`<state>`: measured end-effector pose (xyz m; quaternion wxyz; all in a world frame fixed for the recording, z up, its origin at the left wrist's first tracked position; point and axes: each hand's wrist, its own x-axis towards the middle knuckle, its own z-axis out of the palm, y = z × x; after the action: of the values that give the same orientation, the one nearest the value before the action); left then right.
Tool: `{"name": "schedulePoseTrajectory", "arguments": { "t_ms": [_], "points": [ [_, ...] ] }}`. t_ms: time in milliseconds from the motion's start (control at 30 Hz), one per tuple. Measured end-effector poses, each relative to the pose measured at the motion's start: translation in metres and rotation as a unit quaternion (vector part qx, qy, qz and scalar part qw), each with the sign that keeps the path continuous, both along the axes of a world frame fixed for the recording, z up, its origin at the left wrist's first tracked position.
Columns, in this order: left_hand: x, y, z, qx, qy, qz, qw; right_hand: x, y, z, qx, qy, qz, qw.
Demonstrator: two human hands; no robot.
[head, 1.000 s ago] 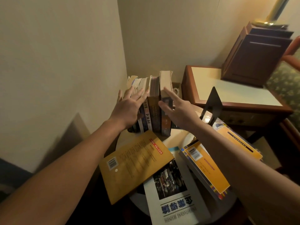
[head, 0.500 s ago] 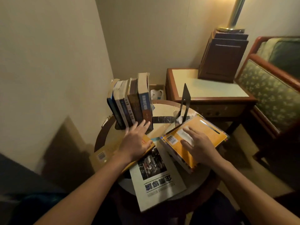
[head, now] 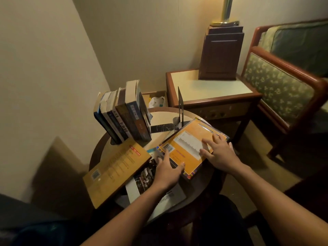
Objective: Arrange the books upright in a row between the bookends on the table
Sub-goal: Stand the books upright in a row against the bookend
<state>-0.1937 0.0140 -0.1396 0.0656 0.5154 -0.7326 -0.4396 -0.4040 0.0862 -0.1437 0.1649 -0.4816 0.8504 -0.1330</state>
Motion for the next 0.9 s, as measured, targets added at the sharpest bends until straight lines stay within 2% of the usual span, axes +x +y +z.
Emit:
{"name": "schedulePoseTrajectory", "arguments": {
  "t_ms": [267,400,633,733,900],
  "points": [
    [-0.014,0.001,-0.002,0.094,0.128,0.127,0.979,-0.029,-0.009,0.002,-0.003,-0.051,-0.05,0.997],
    [-0.021,0.004,-0.001,0.141,0.209,0.203,0.946,-0.032,-0.007,0.005,0.0,-0.067,-0.052,0.996],
    [-0.023,0.002,0.006,0.179,0.28,0.191,0.924,-0.035,-0.002,0.005,-0.014,-0.106,-0.061,0.992],
    [-0.02,0.002,0.006,0.166,0.289,0.152,0.93,-0.033,0.001,0.007,-0.002,-0.104,-0.057,0.993],
    [-0.023,0.003,0.018,0.09,0.25,0.143,0.953,-0.028,0.006,0.013,0.0,-0.123,-0.06,0.991]
  ]
}}
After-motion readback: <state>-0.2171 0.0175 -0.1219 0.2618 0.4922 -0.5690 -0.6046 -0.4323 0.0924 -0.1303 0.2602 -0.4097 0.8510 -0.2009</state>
